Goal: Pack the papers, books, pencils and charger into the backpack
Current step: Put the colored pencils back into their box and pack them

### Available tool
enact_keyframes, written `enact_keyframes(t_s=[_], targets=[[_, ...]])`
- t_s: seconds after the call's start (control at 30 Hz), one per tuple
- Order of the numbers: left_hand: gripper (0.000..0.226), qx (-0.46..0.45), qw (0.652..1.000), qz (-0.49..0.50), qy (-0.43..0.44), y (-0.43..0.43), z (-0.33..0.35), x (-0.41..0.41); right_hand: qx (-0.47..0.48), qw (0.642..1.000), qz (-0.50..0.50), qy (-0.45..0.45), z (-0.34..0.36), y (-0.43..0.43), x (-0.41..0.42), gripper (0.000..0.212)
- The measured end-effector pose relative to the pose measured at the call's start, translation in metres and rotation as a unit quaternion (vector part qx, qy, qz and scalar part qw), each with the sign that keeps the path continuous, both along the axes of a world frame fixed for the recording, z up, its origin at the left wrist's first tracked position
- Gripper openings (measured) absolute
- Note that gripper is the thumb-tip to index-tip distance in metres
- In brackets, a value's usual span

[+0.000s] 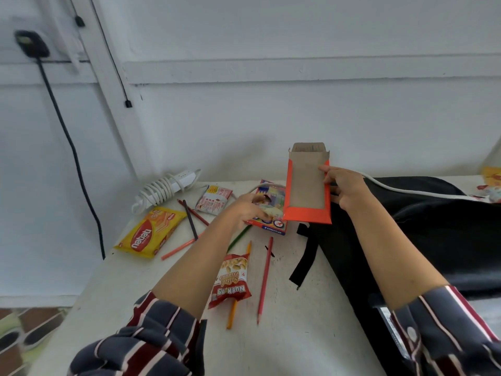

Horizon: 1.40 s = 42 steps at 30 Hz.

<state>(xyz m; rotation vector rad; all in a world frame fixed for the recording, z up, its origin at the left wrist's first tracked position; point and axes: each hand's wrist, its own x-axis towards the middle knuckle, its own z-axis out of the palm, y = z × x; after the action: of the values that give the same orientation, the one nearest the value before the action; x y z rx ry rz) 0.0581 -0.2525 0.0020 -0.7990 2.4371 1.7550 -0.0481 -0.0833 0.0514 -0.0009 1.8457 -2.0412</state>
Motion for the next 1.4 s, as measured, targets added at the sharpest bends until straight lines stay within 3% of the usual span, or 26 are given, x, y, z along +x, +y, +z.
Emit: enact_keyframes(t_s=[0.27, 0.4, 0.57, 0.7, 0.97, 1.13, 1.3, 1.4], targets=[[0.064, -0.016, 0.997, -0.074, -0.022, -0.006, 0.007, 0.053, -0.004, 1.000, 0.013, -0.004, 0.008, -0.003, 0.029, 0.045], [0.066, 0.024, 0.994, -0.103, -0.016, -0.013, 0.012, 0.084, -0.022, 1.000, 0.018, 0.002, 0.012, -0.006, 0.054, 0.044], [0.070, 0.028, 0.996, -0.081, -0.005, -0.032, 0.011, 0.142, -0.040, 0.999, 0.023, 0.000, 0.008, -0.017, 0.097, 0.038], [0.071, -0.013, 0.995, -0.079, -0.058, -0.055, 0.004, 0.205, -0.059, 0.997, 0.045, -0.011, -0.006, -0.031, 0.141, 0.036], [0.072, 0.032, 0.994, -0.064, -0.085, -0.075, -0.015, 0.287, -0.078, 0.994, 0.071, -0.031, -0.038, -0.051, 0.203, 0.030], [0.085, -0.106, 0.976, -0.093, -0.166, -0.070, -0.026, 0.293, -0.059, 0.995, 0.076, -0.016, -0.045, -0.051, 0.210, 0.027], [0.100, -0.302, 0.900, -0.133, -0.284, -0.063, -0.020, 0.282, -0.004, 0.994, 0.111, 0.013, -0.050, -0.048, 0.203, 0.030], [0.094, -0.284, 0.931, -0.066, -0.218, -0.056, -0.024, 0.271, 0.028, 0.991, 0.128, 0.040, -0.050, -0.045, 0.200, 0.029]])
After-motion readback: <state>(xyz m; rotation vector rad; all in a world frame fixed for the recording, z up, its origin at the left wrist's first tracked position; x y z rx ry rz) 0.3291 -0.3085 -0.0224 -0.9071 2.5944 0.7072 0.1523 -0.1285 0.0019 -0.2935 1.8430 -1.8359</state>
